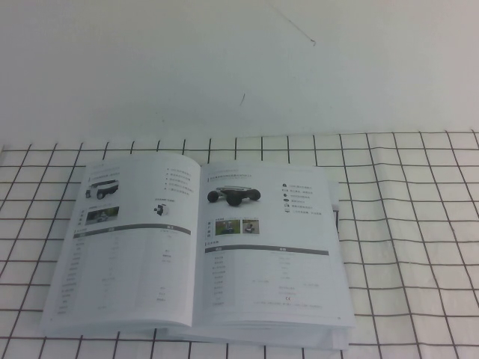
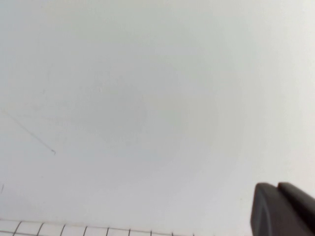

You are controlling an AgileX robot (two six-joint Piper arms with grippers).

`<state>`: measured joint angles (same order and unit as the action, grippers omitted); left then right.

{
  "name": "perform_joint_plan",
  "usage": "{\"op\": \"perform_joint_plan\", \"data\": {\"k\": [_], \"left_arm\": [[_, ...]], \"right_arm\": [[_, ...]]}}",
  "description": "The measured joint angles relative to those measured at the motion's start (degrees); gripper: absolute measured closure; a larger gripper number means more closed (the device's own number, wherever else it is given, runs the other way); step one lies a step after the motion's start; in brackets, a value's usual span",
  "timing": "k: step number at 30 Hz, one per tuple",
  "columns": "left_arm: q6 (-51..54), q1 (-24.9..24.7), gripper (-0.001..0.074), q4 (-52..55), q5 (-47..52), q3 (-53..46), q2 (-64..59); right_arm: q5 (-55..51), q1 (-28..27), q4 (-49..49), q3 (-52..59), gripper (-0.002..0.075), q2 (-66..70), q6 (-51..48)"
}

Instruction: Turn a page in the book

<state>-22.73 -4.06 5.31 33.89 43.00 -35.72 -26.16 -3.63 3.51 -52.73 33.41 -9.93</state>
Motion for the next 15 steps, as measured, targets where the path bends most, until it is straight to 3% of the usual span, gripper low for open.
{"op": "perform_joint_plan", "data": {"k": [10,15], "left_arm": [[14.59,0.00,0.0738,-12.66,0.21,0.00,-17.02],[23.80,0.00,0.0738,-24.46,-0.09,0.00,-27.89]], "right_arm": [[-9.01,8.01,0.44,0.00,0.0726,15.43,-4.58],[-12.85,10.58,7.64,0.10,0.0726,24.27,-5.33]]}}
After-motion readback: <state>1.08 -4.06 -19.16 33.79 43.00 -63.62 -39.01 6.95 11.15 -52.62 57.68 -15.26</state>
